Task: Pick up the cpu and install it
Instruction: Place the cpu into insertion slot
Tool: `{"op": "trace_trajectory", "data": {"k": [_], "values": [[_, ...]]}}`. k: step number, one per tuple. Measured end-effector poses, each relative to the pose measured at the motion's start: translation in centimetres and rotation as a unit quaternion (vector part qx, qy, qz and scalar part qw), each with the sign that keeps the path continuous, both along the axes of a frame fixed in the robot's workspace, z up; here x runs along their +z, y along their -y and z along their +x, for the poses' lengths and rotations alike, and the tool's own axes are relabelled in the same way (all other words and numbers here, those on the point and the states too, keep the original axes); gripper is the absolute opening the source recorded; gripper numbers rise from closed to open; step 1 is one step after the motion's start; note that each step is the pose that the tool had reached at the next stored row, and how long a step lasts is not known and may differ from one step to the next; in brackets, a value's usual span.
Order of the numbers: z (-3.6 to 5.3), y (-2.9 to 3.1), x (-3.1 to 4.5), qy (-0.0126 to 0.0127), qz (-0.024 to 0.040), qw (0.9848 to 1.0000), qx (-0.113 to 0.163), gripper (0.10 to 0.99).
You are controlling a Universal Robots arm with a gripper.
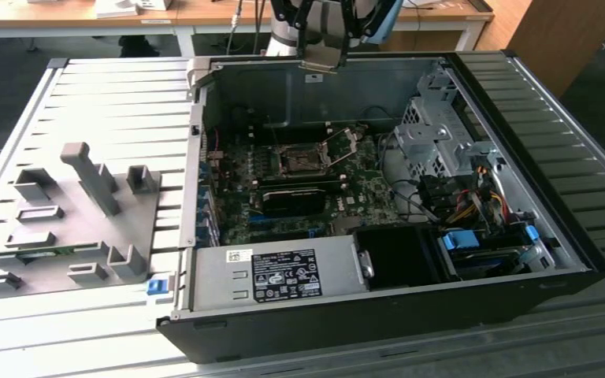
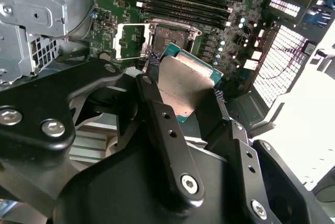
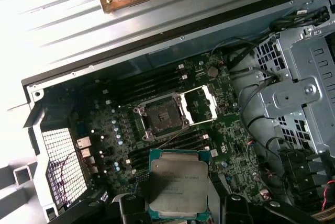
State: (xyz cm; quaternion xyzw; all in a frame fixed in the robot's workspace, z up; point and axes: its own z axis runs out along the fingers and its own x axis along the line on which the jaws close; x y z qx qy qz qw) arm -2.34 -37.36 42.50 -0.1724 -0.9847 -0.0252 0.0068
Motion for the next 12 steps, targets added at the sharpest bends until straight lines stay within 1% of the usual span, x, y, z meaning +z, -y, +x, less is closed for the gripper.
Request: {"op": "trace_trajectory", "data": {"k": [12], "values": [[0.0,-0.03,-0.01,0.0,0.0,0.9998,-0.022,0.529]]}}
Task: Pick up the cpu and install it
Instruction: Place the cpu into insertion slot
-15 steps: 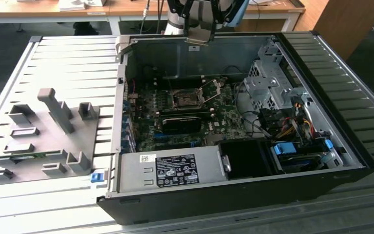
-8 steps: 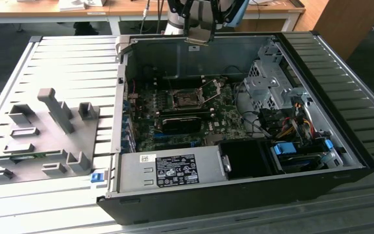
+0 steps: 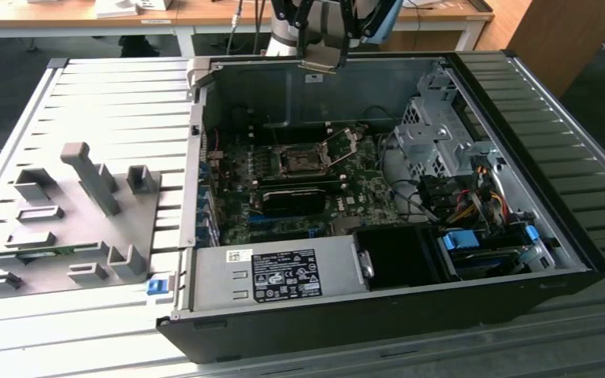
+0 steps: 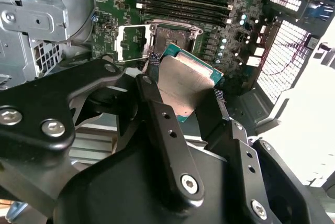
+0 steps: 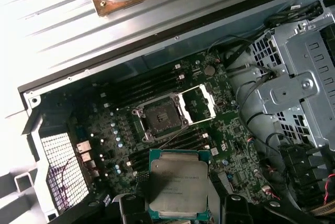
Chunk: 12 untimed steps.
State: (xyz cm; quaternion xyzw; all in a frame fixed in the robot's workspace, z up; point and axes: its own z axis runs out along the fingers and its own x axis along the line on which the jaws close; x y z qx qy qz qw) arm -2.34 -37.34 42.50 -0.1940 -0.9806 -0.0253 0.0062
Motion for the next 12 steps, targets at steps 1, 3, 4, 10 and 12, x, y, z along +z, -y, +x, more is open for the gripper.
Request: {"op": "trace_trajectory", "data": {"k": [1,3,4,10,12], "values": [[0.0,-0.01,0.0,0.0,0.0,1.0,-0.001,0.529],[0.0,-0.01,0.0,0.0,-0.0001,1.0,-0.005,0.529],[0.0,-0.01,-0.01,0.0,-0.0001,1.0,-0.007,0.529],[0.0,-0.01,-0.04,0.0,-0.0002,0.9997,-0.024,0.529],[0.0,-0.01,-0.05,0.0,-0.0002,0.9996,-0.03,0.529]]}}
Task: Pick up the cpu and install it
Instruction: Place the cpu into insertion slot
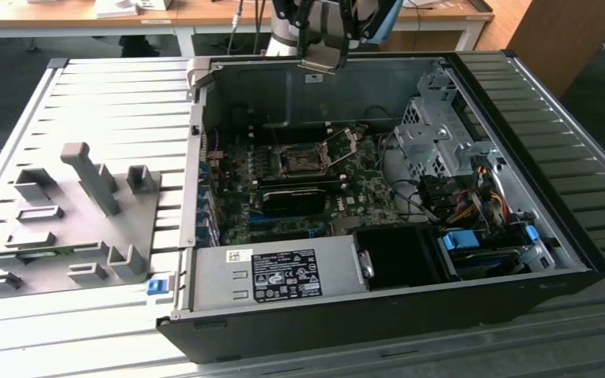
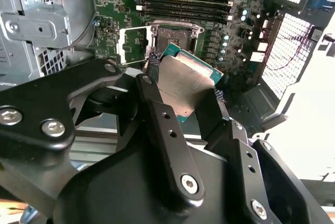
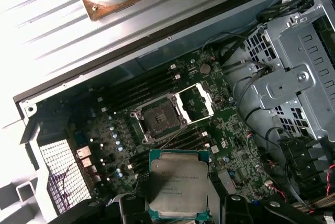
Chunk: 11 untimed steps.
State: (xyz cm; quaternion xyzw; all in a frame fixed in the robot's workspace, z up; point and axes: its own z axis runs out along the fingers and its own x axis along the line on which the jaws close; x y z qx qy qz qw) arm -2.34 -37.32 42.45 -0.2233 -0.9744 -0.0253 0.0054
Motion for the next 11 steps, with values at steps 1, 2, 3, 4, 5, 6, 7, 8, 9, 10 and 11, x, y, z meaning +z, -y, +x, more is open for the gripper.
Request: {"op": "trace_trajectory", "data": {"k": [1,2,3,4,5,6,7,8,9,10,11], "values": [[0.0,0.0,-0.01,0.0,0.0,1.0,-0.002,0.529],[0.0,0.0,-0.01,0.0,0.0,1.0,-0.004,0.529],[0.0,0.0,-0.01,0.0,0.0,1.0,-0.006,0.529],[0.0,0.0,-0.02,0.0,0.0,1.0,-0.008,0.529],[0.0,0.0,-0.02,0.0,0.0,0.9999,-0.01,0.529],[0.0,0.0,-0.02,0.0,0.0,0.9999,-0.013,0.529],[0.0,0.0,-0.02,0.0001,0.0001,0.9999,-0.015,0.529],[0.0,0.0,-0.03,0.0001,0.0001,0.9998,-0.018,0.529],[0.0,0.0,-0.03,0.0001,0.0001,0.9998,-0.021,0.529],[0.0,-0.01,-0.03,0.0001,0.0001,0.9996,-0.028,0.529],[0.0,-0.01,-0.03,0.0001,0.0001,0.9994,-0.036,0.529]]}}
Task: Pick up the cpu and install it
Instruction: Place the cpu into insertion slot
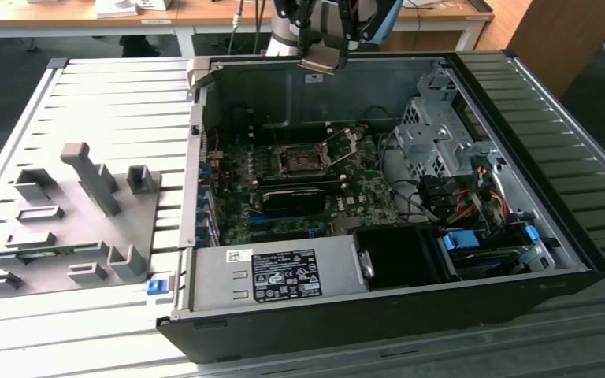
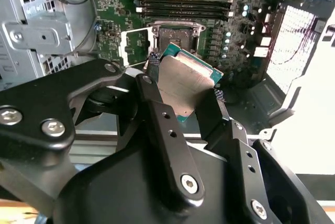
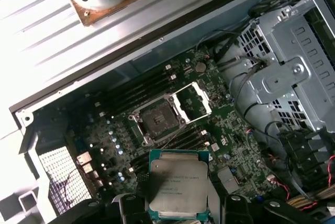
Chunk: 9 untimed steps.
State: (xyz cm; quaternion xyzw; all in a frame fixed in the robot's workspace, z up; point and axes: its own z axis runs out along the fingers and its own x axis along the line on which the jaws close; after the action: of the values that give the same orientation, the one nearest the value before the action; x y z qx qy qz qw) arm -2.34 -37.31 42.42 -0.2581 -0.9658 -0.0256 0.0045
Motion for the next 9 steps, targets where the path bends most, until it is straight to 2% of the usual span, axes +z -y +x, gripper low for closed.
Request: {"op": "trace_trajectory", "data": {"k": [6,9], "values": [[0.0,-0.02,-0.01,-0.0001,-0.0001,0.9989,-0.048,0.529],[0.0,-0.03,-0.02,-0.0001,-0.0001,0.9982,-0.059,0.529]]}}
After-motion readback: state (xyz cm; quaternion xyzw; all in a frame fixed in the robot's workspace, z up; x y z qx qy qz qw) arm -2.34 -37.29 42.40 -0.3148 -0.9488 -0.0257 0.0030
